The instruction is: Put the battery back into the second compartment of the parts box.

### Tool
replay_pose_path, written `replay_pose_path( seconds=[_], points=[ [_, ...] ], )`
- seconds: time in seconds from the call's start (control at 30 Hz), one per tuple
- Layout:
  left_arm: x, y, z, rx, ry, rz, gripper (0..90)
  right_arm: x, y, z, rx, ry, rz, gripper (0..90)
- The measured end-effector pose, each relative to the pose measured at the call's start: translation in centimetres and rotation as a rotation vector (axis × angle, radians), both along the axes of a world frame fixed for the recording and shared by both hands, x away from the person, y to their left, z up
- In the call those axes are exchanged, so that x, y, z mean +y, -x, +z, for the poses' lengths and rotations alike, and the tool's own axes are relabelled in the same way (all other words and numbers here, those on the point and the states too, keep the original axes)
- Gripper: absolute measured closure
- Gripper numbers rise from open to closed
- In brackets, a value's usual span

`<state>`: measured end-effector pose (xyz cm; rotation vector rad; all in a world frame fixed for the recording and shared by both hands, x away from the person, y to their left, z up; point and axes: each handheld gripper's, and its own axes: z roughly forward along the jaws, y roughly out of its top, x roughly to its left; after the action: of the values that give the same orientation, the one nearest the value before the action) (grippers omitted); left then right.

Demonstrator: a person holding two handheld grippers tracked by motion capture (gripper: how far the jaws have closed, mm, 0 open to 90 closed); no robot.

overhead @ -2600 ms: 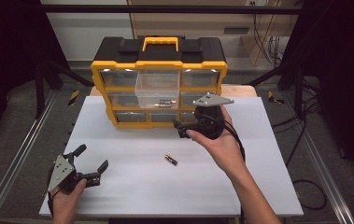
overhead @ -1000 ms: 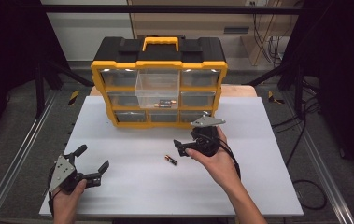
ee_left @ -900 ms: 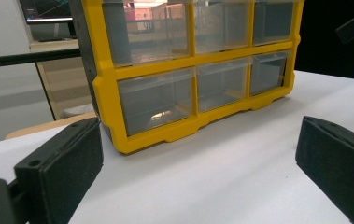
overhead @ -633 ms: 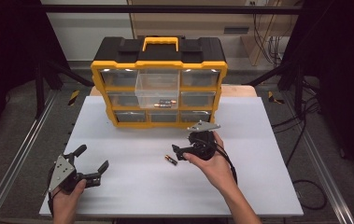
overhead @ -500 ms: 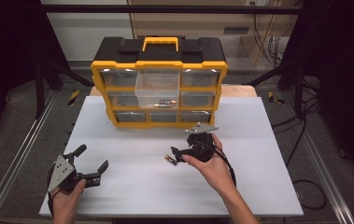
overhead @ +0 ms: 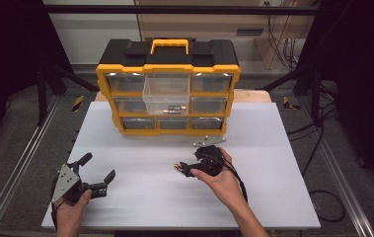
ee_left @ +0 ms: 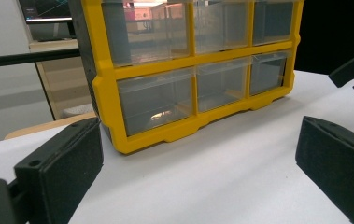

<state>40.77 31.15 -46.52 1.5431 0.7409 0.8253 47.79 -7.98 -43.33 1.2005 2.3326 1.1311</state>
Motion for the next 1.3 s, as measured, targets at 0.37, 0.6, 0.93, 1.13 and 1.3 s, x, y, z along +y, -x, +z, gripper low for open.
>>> replay_pose_path(
  seconds=[0.37,0.6,0.93,1.13,1.3],
  points=[
    [0.1,0.0,0.0,0.000,0.005,0.002,0.5,0.7,-0.4,-1.5,0.040,0.006,0.006,15.1],
    [0.1,0.0,0.0,-0.001,0.000,0.001,0.5,0.8,-0.4,-1.9,0.047,0.014,0.014,13.8],
    [0.1,0.0,0.0,-0.001,0.006,0.002,0.5,1.4,-0.5,-2.6,0.050,0.048,0.016,28.3],
    [0.1,0.0,0.0,-0.001,0.002,0.001,0.5,1.6,-0.4,-2.7,0.051,0.056,0.039,39.7],
    [0.1,0.0,0.0,-0.001,0.000,0.001,0.5,1.5,-0.6,-2.8,0.054,0.048,0.040,47.1]
  ],
)
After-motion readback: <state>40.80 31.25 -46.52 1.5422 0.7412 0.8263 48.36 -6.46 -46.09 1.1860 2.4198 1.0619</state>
